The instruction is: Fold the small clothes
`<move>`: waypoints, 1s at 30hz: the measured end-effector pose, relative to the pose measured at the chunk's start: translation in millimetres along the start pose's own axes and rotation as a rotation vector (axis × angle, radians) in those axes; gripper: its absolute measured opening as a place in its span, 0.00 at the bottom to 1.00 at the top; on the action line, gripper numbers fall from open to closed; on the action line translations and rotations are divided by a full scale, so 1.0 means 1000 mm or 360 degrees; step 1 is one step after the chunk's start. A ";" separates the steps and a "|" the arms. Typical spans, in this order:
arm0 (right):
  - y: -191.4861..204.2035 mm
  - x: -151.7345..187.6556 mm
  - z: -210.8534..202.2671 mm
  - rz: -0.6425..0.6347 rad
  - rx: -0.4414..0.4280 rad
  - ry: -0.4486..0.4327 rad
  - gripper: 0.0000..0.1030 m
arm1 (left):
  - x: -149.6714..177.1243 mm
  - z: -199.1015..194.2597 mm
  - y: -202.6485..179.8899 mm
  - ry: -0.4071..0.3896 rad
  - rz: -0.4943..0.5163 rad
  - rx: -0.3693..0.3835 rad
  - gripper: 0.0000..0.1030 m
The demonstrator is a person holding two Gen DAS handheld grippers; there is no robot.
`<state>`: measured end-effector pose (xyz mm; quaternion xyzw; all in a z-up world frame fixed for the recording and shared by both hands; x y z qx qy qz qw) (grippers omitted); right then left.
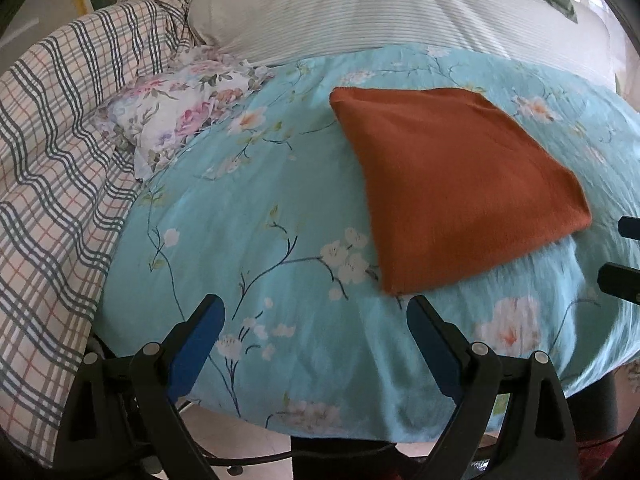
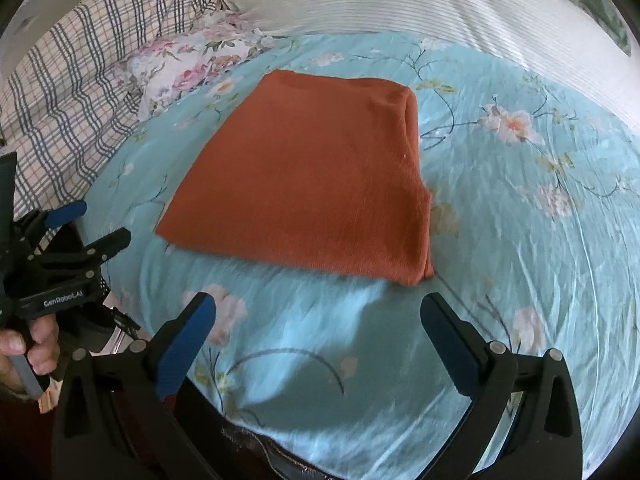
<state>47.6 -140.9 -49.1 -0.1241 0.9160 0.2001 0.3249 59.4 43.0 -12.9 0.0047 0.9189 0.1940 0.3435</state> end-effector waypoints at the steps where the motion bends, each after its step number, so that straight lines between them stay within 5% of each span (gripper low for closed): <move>1: -0.002 -0.004 0.002 0.0009 0.0000 0.0002 0.99 | -0.002 0.001 0.000 0.0004 -0.0004 0.0007 0.90; 30: -0.004 -0.041 0.014 0.0052 -0.0037 -0.0006 0.99 | -0.032 0.014 -0.001 0.0066 -0.0103 0.0136 0.91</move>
Point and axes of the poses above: each gripper's, at about its wrist camera, not at the fingertips, and z roughly the way its jaws point, y to its left, x to its underside, the point moved 2 cm from there along z, roughly the way its jaws point, and after that the axes turned 9 degrees about -x, right-handed, at the moved point
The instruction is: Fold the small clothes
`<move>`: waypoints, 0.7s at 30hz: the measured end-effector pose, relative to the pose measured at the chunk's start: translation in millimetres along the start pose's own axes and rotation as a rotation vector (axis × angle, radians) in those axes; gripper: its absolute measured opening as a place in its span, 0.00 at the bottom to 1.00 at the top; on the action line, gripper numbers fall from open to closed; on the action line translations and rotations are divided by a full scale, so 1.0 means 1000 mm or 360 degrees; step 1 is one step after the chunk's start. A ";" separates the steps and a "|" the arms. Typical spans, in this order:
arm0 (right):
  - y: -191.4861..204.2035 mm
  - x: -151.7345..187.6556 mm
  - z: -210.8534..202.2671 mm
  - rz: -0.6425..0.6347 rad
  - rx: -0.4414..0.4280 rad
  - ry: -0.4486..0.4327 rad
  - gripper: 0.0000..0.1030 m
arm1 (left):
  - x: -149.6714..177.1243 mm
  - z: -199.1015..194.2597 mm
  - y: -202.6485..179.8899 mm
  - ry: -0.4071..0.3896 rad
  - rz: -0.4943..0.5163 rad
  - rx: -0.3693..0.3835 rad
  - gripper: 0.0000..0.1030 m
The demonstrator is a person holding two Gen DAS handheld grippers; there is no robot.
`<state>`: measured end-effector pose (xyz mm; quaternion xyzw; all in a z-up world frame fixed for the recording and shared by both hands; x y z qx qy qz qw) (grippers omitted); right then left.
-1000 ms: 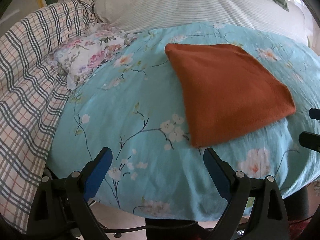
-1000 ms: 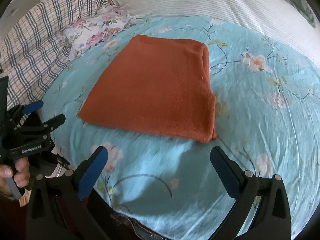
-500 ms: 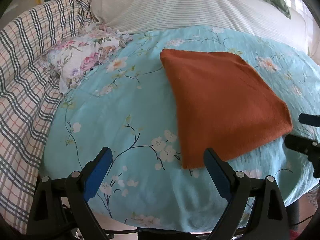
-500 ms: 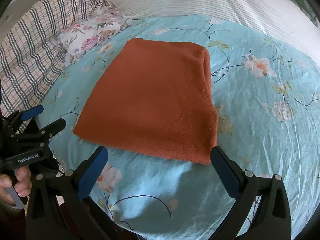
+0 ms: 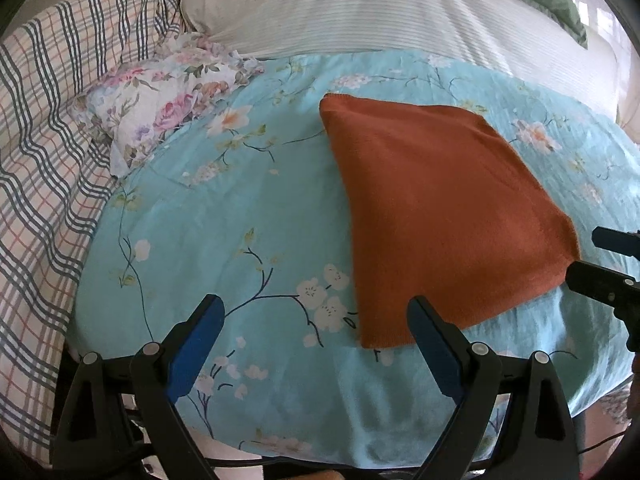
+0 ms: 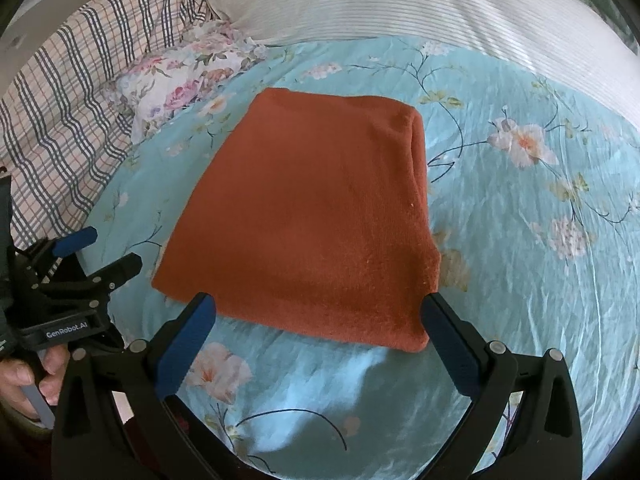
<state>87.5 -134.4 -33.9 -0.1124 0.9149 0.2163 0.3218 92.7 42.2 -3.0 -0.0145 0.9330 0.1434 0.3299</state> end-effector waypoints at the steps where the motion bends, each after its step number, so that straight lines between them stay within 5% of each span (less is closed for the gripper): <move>1: 0.002 0.001 0.000 -0.0001 0.0001 0.0001 0.99 | 0.000 -0.001 0.000 0.0000 -0.0004 0.0000 0.91; 21: 0.017 0.010 -0.014 -0.0036 -0.0021 -0.0016 0.99 | 0.008 -0.028 -0.006 -0.0063 -0.0030 0.0080 0.91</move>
Point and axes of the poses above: each gripper's, at about its wrist camera, not at the fingertips, and z roughly the way its jaws point, y to its left, x to its underside, the point moved 2 cm from there along z, roughly the way its jaws point, and after that the axes turned 9 degrees about -x, right-handed, at the moved point
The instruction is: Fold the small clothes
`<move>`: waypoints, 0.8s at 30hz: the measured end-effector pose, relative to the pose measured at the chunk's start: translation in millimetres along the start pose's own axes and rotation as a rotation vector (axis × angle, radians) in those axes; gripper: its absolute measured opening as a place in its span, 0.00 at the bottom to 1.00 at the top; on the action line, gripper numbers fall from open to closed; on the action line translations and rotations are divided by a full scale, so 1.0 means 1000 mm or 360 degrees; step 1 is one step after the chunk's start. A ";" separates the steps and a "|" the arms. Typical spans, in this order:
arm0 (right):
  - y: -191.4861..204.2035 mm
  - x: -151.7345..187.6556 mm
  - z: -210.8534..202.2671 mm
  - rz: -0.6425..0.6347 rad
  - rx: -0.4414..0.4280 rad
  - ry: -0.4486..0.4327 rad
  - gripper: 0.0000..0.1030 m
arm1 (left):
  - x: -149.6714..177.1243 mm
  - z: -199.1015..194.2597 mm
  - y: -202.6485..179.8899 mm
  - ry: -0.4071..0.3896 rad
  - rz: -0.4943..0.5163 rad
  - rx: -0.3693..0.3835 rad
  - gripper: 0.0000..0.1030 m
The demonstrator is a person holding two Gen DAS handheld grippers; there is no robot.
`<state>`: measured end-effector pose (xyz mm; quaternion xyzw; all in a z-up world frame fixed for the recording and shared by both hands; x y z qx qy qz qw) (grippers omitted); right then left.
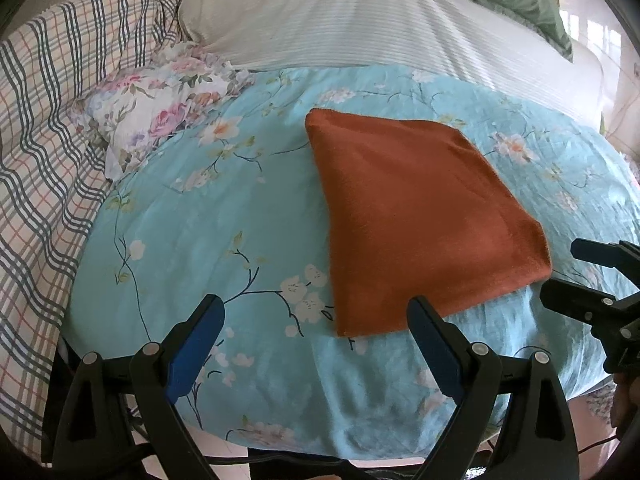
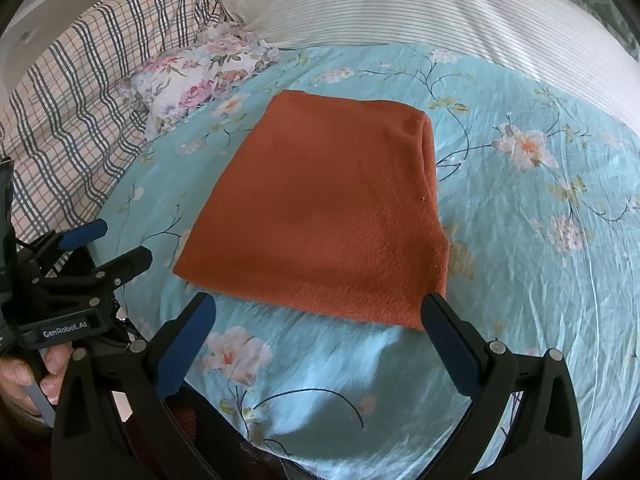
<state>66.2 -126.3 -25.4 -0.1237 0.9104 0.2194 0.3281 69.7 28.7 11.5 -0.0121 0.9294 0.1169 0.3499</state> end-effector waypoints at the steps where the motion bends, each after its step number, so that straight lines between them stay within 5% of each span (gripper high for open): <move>1: 0.001 0.001 0.000 0.0000 0.0000 0.0001 0.99 | 0.000 -0.001 0.000 -0.0001 0.0002 0.0001 0.91; 24: 0.005 0.006 0.000 0.0003 -0.0006 0.0016 0.99 | 0.004 -0.004 -0.001 0.0006 0.0010 -0.0008 0.91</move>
Point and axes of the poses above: each gripper's, at about its wrist camera, not at the fingertips, and z roughly the way its jaws point, y to its left, x to its underside, the point moved 2 cm from there along z, roughly the way its jaws point, and after that the axes turned 9 degrees about -x, right-handed, at the moved point
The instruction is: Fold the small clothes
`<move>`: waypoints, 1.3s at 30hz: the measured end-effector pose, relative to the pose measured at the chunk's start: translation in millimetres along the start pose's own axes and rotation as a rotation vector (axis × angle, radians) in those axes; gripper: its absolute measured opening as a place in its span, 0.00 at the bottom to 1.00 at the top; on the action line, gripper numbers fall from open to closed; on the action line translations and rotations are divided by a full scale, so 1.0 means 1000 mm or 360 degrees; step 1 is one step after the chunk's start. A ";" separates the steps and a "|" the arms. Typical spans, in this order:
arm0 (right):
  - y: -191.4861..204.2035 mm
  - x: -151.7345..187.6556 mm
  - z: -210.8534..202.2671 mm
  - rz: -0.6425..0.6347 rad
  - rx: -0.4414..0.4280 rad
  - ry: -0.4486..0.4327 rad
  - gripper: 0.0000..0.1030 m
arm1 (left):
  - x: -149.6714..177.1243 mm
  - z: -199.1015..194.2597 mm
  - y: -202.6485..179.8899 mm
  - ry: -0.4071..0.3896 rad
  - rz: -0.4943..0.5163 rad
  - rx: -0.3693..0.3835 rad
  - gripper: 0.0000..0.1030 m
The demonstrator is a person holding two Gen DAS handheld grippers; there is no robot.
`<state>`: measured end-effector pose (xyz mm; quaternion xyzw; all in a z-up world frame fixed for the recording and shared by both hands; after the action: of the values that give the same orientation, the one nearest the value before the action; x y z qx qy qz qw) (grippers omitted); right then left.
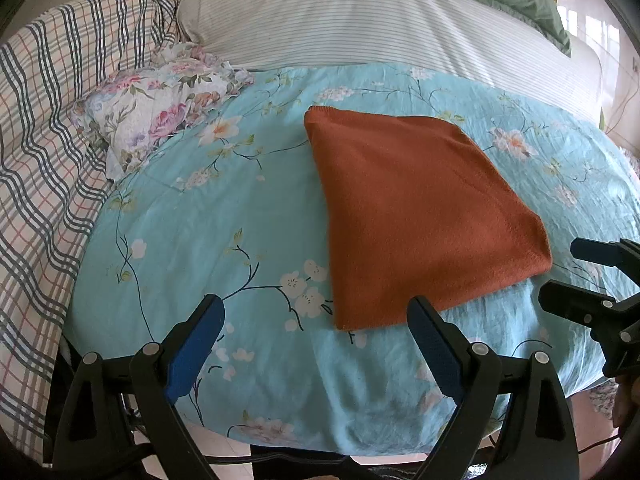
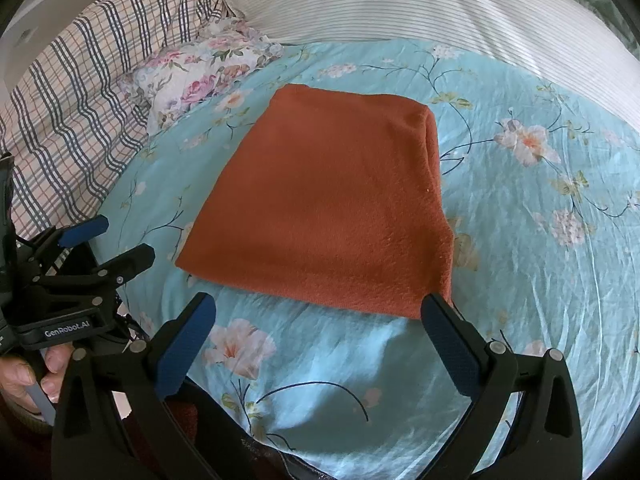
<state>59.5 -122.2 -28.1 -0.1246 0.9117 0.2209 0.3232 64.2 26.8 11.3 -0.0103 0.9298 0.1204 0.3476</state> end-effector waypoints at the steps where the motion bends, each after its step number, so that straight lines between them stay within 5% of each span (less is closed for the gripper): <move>1: 0.000 0.000 0.000 0.0000 0.0000 0.0001 0.99 | 0.000 0.000 0.000 0.0000 -0.0001 0.0002 0.91; 39: 0.004 -0.002 0.000 0.0009 -0.0010 -0.0006 0.99 | -0.006 0.006 -0.001 -0.0004 0.0028 -0.0004 0.91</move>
<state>59.7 -118.0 -25.6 -0.1227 0.9108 0.2248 0.3238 72.5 27.1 10.5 -0.0023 0.9293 0.1247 0.3477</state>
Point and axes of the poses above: each gripper's, at about its wrist camera, not at the fingertips, and z roughly the way its jaws point, y to its left, x to its underside, the point moved 2 cm from there along z, roughly the way its jaws point, and after that the axes turned 9 degrees about -x, right-handed, at the moved point
